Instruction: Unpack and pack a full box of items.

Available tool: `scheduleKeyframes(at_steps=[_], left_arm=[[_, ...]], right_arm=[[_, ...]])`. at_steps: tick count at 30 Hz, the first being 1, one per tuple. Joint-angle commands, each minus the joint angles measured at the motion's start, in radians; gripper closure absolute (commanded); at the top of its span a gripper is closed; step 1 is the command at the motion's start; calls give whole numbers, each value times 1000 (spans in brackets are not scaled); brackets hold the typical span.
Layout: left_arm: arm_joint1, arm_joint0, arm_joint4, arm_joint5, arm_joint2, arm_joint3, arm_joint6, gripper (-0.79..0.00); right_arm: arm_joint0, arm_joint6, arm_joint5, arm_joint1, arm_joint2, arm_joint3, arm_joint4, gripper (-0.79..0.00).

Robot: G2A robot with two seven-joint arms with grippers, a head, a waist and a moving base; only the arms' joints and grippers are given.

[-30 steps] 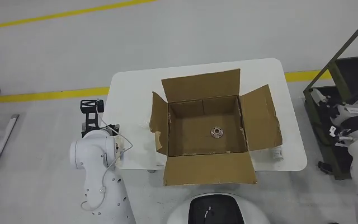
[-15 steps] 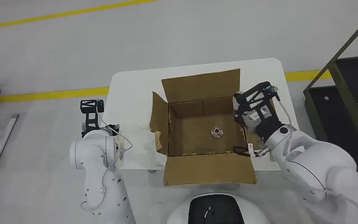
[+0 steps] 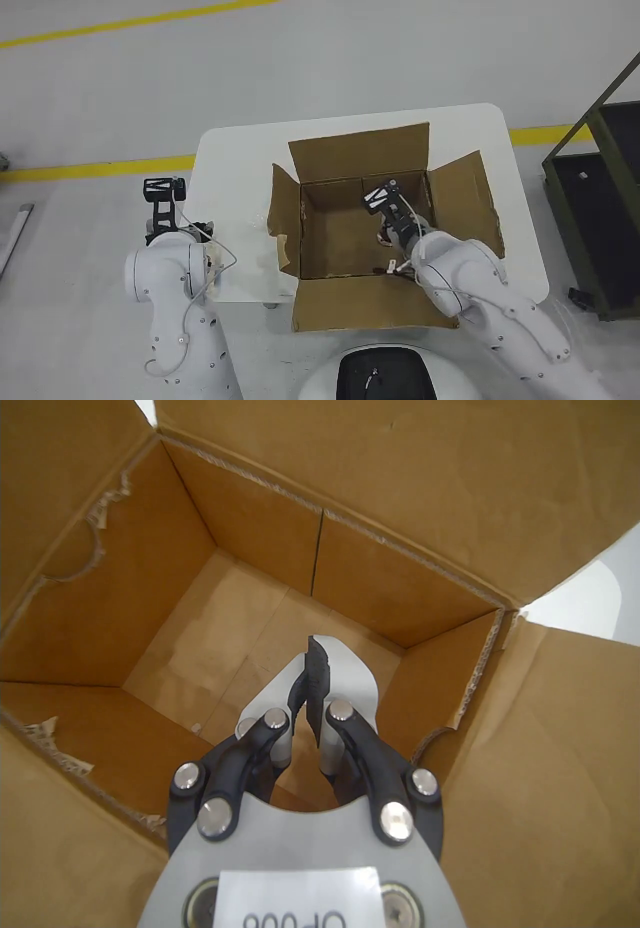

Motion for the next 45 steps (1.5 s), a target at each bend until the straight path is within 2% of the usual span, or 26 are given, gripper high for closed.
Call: scheduleKeyframes(at_steps=[1,11,13,17,19,24,25,26,27,29,32,34,45], left_arm=[[0,0,0,0,0,0,0,-785],[0,0,0,0,0,0,0,-785],[0,0,0,0,0,0,0,-785],[0,0,0,0,0,0,0,-785],[0,0,0,0,0,0,0,-785],[0,0,0,0,0,0,0,-785],[0,0,0,0,0,0,0,-785],[0,0,0,0,0,0,0,-785],[0,0,0,0,0,0,0,-785],[0,0,0,0,0,0,0,-785],[0,0,0,0,0,0,0,-785],[0,0,0,0,0,0,0,-785],[0,0,0,0,0,0,0,-785]], right_arm=[[1,-2,1,0,0,2,4,0],[1,-2,1,0,0,2,4,0],[-3,-10,-28,1,-9,-4,-43,0],[37,74,-9,-10,-50,23,-118,0],[81,141,-15,-22,-90,79,-125,0],[192,222,-4,-61,-174,229,-95,0],[212,226,-5,-68,-186,256,-89,-12],[226,228,11,-75,-192,283,-82,-74],[239,235,13,-81,-201,308,-77,-92],[263,246,13,-92,-209,353,-54,-206],[289,255,22,-105,-218,404,-47,-231],[300,259,27,-112,-220,432,-45,-292],[330,253,28,-143,-228,549,-35,-357]])
